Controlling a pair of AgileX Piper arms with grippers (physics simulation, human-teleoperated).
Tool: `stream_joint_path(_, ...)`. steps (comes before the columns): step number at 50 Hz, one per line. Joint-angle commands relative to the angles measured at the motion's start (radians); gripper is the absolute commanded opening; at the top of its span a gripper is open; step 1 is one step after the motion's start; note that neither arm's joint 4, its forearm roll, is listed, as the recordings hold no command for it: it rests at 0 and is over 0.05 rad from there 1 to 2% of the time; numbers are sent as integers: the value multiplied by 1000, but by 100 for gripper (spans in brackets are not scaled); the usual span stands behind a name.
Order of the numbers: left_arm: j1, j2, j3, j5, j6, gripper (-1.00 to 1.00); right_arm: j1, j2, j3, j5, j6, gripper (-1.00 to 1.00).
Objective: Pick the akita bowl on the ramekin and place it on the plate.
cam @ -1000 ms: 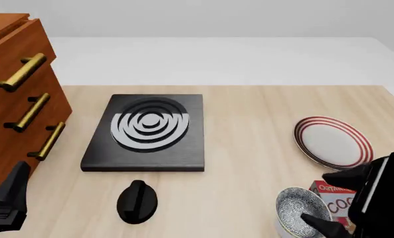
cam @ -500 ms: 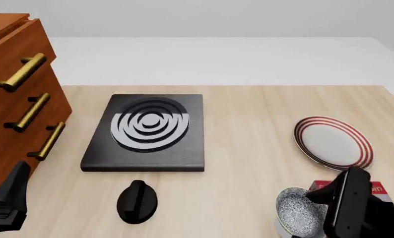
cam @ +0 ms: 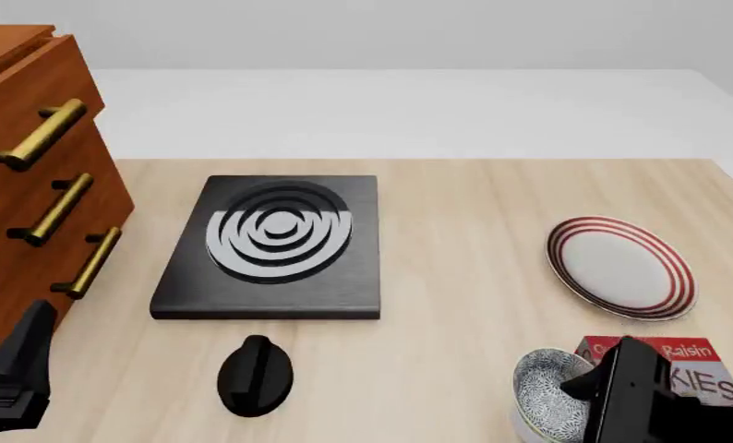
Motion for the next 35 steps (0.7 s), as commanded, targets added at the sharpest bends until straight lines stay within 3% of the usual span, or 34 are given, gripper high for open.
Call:
stream_joint_path(1, 0, 0, 0, 0, 0, 100, -30, 12, 68, -55, -30, 100)
stream_joint_path(35, 0, 0, 0, 0, 0, 100, -118, 136, 128, -205, -174, 100)
